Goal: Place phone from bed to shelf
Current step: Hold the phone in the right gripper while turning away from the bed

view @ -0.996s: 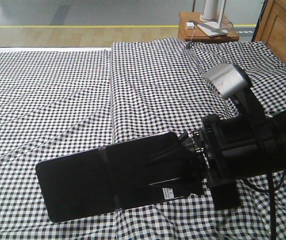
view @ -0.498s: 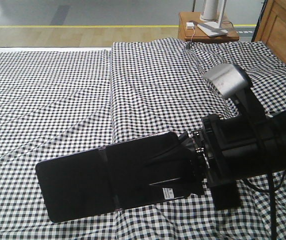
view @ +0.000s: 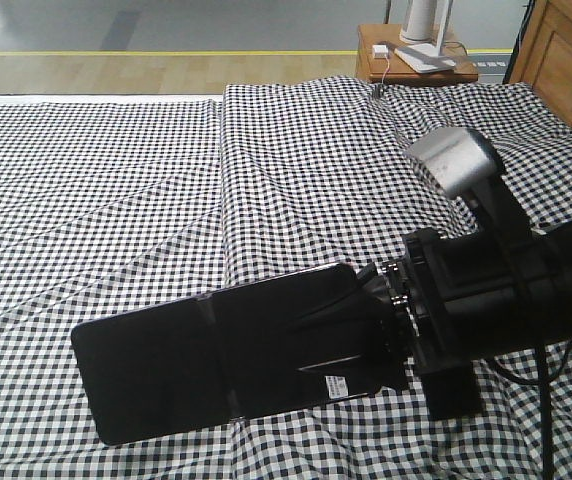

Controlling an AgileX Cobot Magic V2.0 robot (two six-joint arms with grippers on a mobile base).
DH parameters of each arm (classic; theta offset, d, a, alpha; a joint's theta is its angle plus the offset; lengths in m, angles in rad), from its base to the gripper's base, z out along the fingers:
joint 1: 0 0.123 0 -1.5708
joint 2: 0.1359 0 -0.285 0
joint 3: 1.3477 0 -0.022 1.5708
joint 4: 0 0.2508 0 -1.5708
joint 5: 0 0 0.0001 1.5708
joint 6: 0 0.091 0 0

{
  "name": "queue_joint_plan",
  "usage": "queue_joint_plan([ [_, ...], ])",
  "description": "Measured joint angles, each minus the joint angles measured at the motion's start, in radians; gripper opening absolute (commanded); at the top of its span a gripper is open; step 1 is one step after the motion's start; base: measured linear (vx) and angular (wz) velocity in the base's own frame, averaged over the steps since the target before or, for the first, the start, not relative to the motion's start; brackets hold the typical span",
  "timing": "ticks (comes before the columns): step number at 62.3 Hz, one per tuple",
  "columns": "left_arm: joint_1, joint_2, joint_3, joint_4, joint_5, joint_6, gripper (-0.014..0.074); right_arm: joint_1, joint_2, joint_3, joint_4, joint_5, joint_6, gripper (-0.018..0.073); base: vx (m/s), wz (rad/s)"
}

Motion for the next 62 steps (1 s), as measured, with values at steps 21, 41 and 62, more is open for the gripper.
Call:
queue_joint_plan([
  [21, 0.0, 0.0, 0.0, 0.0, 0.0, 0.0, 0.0001, 0.0, 0.0, 0.0, 0.0, 0.0, 0.0, -0.0001, 0.0, 0.02],
  [41, 0.0, 0.0, 0.0, 0.0, 0.0, 0.0, 0.0001, 0.0, 0.0, 0.003, 0.0, 0.0, 0.0, -0.0001, -0.02, 0.07],
  [62, 0.0, 0.0, 0.0, 0.0, 0.0, 0.0, 0.0001, 0.0, 0.0, 0.003, 0.0, 0.0, 0.0, -0.0001, -0.03, 0.12],
])
